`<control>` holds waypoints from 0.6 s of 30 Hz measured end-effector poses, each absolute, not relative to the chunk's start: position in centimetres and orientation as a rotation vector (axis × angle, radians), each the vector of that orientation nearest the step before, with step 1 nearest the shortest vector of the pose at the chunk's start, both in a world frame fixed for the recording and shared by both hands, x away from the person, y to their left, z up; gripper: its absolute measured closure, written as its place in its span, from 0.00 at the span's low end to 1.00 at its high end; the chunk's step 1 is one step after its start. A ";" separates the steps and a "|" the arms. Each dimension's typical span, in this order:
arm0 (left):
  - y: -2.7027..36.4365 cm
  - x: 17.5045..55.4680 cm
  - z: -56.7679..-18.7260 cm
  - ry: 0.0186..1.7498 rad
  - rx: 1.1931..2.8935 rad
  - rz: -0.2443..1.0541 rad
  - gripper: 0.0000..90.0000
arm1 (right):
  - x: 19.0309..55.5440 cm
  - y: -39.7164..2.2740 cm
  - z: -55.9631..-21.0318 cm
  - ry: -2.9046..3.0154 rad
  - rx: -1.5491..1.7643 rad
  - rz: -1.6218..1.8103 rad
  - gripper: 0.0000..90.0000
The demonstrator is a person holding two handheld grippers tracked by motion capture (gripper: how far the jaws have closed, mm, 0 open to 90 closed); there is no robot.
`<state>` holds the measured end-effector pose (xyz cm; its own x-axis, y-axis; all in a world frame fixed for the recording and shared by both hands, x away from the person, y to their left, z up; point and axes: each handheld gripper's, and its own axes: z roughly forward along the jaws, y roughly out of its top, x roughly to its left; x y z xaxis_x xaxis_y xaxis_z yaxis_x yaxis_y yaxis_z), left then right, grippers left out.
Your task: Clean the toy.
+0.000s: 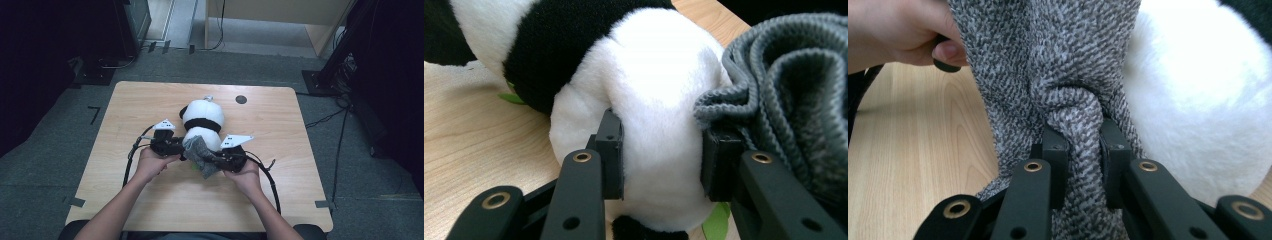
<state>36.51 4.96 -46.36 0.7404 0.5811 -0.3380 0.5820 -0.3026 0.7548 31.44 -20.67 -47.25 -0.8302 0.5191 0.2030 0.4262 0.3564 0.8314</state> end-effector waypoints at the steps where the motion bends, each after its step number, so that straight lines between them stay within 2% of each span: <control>1: 5.0 36.5 -46.4 0.885 1.978 -0.003 0.68 | 31.3 -20.7 -47.4 2.498 0.867 1.496 0.88; 18: 5.2 36.6 -46.4 0.891 1.980 -0.006 0.67 | 31.3 -20.1 -49.4 2.580 0.908 1.422 0.88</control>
